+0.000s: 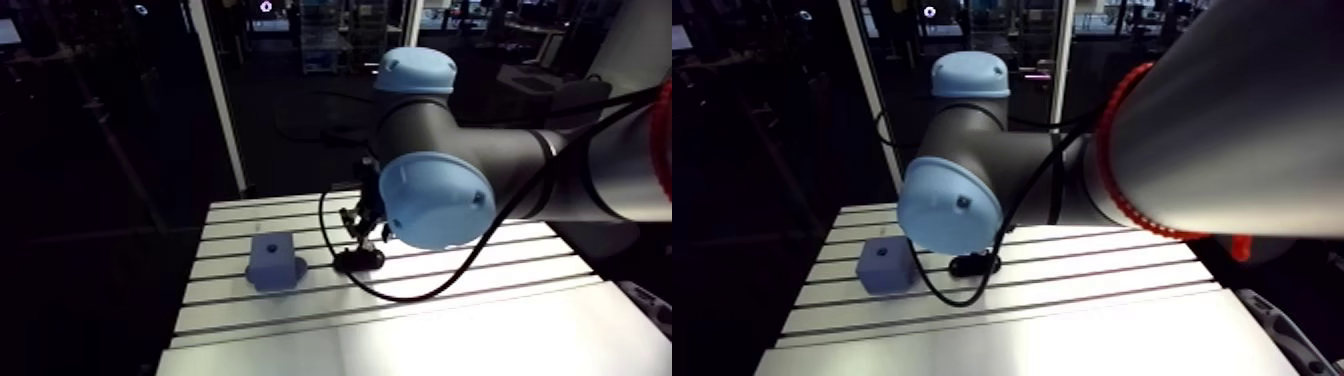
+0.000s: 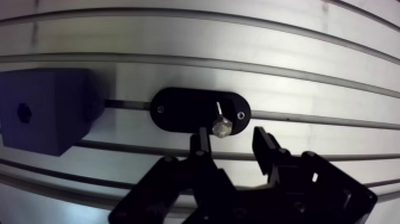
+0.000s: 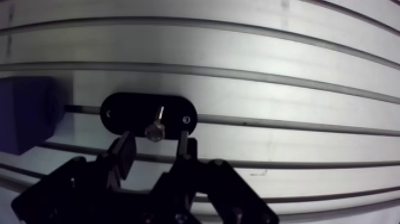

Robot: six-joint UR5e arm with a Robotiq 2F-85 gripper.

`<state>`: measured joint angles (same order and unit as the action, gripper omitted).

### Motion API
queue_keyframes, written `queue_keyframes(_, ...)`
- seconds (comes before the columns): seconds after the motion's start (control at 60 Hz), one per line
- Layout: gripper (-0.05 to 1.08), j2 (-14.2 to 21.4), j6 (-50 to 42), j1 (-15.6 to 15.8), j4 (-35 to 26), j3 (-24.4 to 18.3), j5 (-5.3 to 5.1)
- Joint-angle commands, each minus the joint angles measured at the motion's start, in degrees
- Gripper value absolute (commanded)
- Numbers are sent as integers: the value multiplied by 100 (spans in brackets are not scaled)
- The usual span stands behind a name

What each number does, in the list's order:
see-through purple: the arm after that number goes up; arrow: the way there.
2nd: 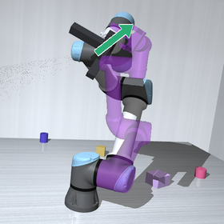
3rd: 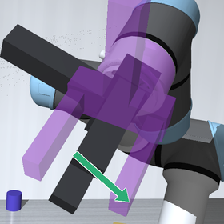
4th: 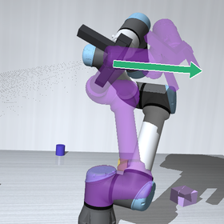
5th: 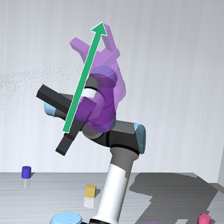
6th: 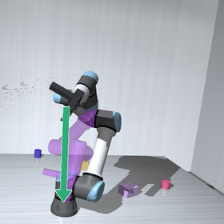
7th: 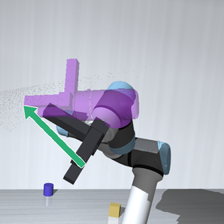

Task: Pick up the M10 bolt and insert it into the hex recess until seated.

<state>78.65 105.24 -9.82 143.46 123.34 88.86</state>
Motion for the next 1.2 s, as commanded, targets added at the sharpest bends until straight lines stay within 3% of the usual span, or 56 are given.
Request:
queue_keyframes(0.017, 51, -30, 1, 6, 47, 2, 4)
queue_keyframes(1.2, 51, -109, -25, 32, 65, 37, 4)
